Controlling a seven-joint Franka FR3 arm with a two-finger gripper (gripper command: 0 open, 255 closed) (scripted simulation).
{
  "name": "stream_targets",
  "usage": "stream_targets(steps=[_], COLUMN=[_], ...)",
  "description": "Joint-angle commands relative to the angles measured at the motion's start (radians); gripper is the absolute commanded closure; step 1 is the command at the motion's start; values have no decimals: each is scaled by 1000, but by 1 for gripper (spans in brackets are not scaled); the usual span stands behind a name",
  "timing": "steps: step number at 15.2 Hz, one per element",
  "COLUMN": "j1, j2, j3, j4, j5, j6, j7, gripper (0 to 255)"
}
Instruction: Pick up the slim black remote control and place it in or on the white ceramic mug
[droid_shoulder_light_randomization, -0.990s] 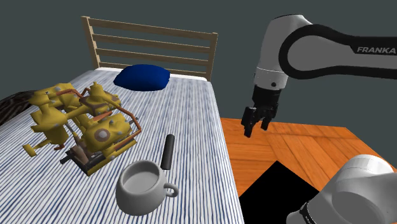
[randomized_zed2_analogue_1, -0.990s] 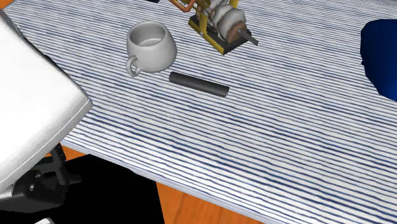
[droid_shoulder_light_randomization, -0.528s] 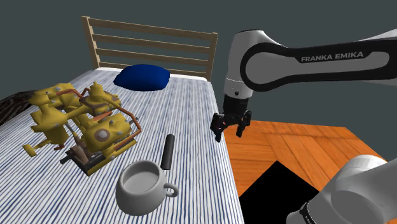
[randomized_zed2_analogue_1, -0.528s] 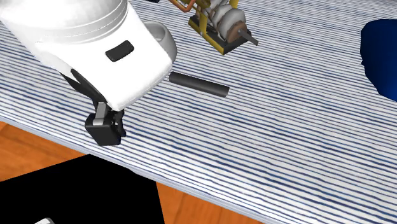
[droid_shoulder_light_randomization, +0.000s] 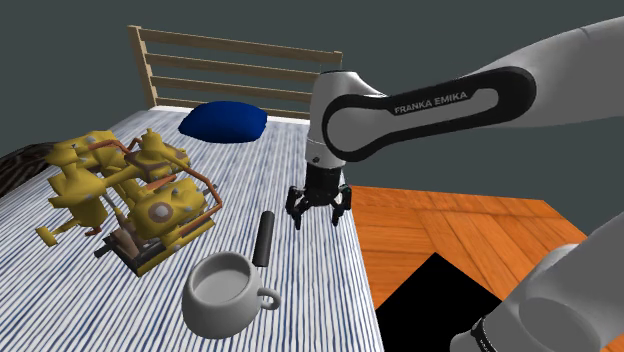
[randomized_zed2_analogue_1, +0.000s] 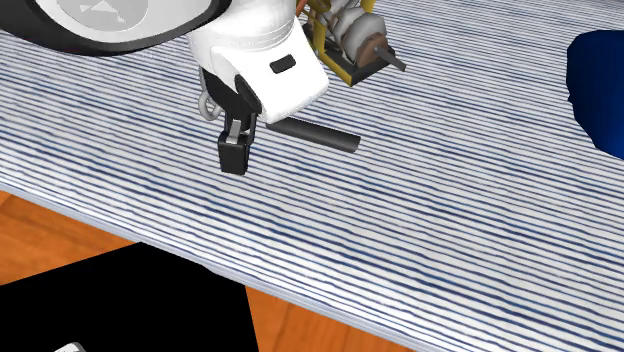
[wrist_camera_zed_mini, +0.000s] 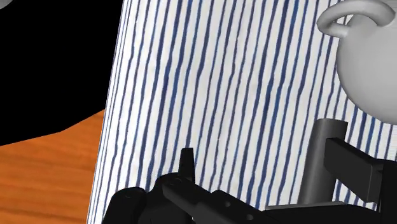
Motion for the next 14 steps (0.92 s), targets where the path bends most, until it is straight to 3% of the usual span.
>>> stream_targets(steps=[1,11,14], j1=[-2,85,93], j2=[94,521,537], j3=[18,-10,-13], j4=[59,403,383], j5=[-33,-210,-215], j6=[36,111,147], j7=[76,403,407], gripper=[0,0,0])
